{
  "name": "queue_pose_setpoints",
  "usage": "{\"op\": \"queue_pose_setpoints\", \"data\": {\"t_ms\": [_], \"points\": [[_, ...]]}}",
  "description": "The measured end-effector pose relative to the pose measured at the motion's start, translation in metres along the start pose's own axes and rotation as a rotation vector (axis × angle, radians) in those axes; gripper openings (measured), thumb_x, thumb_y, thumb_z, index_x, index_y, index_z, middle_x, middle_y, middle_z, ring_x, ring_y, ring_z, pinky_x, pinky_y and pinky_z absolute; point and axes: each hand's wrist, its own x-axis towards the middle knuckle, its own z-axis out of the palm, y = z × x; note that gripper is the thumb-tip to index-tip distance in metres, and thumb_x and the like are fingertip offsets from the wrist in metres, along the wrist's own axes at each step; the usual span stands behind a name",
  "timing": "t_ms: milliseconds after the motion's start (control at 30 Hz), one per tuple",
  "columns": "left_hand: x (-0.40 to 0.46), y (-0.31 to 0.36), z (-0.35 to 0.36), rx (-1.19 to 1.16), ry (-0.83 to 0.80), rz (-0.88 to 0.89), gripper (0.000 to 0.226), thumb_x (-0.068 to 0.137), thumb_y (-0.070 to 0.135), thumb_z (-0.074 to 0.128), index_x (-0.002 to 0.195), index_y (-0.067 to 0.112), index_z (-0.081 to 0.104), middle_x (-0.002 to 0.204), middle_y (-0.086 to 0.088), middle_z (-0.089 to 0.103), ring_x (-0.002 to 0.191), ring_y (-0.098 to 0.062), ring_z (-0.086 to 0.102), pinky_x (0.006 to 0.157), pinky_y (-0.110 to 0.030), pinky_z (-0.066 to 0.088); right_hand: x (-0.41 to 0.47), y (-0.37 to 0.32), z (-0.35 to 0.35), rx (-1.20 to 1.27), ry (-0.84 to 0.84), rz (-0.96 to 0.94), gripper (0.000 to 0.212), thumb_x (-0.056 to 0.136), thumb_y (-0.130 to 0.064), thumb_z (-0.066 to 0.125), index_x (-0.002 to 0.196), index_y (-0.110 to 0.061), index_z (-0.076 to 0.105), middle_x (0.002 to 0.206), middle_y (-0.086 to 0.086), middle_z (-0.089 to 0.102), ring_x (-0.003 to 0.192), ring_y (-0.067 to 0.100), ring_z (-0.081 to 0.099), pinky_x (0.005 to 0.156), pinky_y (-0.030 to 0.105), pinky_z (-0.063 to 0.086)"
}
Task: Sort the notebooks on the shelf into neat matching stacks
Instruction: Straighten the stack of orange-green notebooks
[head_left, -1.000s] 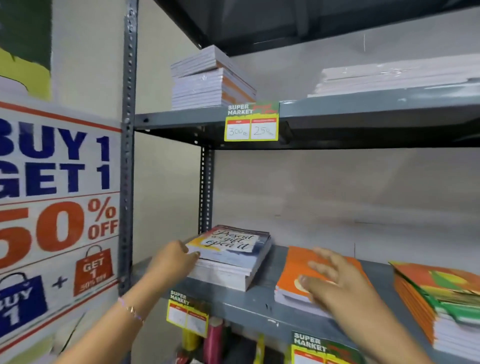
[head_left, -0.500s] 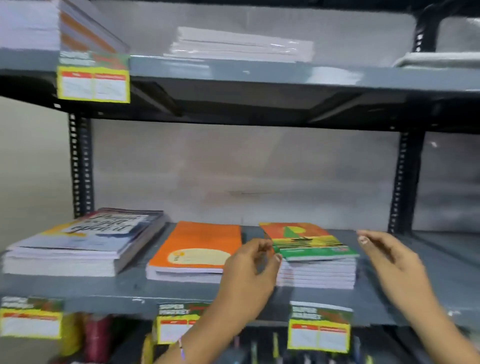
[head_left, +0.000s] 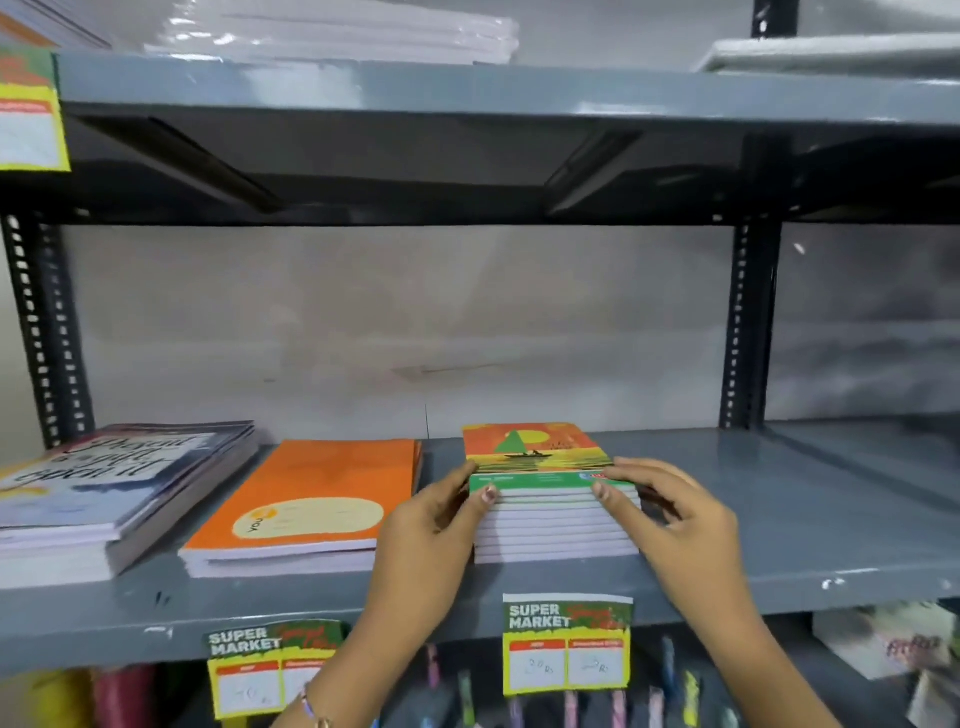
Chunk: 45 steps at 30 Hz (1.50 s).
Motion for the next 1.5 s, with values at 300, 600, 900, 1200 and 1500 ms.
{"op": "queue_pose_setpoints", "data": {"t_ms": [300, 600, 900, 1200, 1500], "points": [[-0.003, -0.002, 0.001, -0.068, 0.114, 0.033, 0.027, 0.077, 0.018, 0.075, 0.103, 0.025, 0.073, 0.073, 0.038, 0.067, 0.084, 0.017, 0.064, 0.072, -0.002, 0.049, 0.002, 0.001, -0.004, 0.226, 0.024, 0.156, 0.024, 0.068, -0.016, 0.083, 0.091, -0.019, 0.078, 0.095, -0.003, 0.077, 0.091, 0.009, 0.072, 0.084, 0.02, 0.056], [-0.004, -0.006, 0.002, -0.18, 0.126, 0.01, 0.035, 0.069, 0.009, 0.08, 0.102, 0.019, 0.074, 0.089, 0.019, 0.076, 0.085, 0.005, 0.071, 0.075, -0.008, 0.053, 0.002, 0.003, -0.006, 0.271, 0.084, 0.19, 0.043, 0.059, -0.015, 0.087, 0.098, -0.02, 0.07, 0.088, -0.01, 0.077, 0.085, 0.006, 0.073, 0.076, 0.019, 0.058], [-0.007, -0.005, 0.002, -0.183, 0.146, 0.053, 0.034, 0.07, 0.009, 0.079, 0.099, 0.027, 0.074, 0.091, 0.017, 0.077, 0.088, 0.002, 0.071, 0.077, -0.012, 0.054, -0.003, 0.005, -0.01, 0.351, 0.078, 0.159, 0.036, 0.064, -0.004, 0.084, 0.094, -0.016, 0.069, 0.087, -0.003, 0.078, 0.085, 0.013, 0.074, 0.064, 0.018, 0.057], [-0.007, -0.004, 0.002, -0.163, 0.104, 0.064, 0.033, 0.073, 0.012, 0.078, 0.104, 0.022, 0.074, 0.093, 0.024, 0.074, 0.091, 0.007, 0.068, 0.075, -0.007, 0.052, 0.001, 0.01, -0.011, 0.183, 0.042, 0.057, 0.024, 0.069, -0.01, 0.082, 0.091, -0.019, 0.078, 0.091, 0.0, 0.073, 0.085, 0.01, 0.07, 0.063, 0.013, 0.053], [-0.006, -0.005, 0.003, -0.16, 0.107, 0.069, 0.029, 0.076, 0.01, 0.075, 0.102, 0.022, 0.074, 0.092, 0.021, 0.074, 0.09, 0.007, 0.068, 0.074, -0.004, 0.05, 0.004, 0.015, -0.01, 0.28, 0.03, 0.154, 0.026, 0.064, -0.016, 0.082, 0.09, -0.017, 0.079, 0.101, -0.004, 0.076, 0.094, 0.01, 0.071, 0.082, 0.022, 0.057]]}}
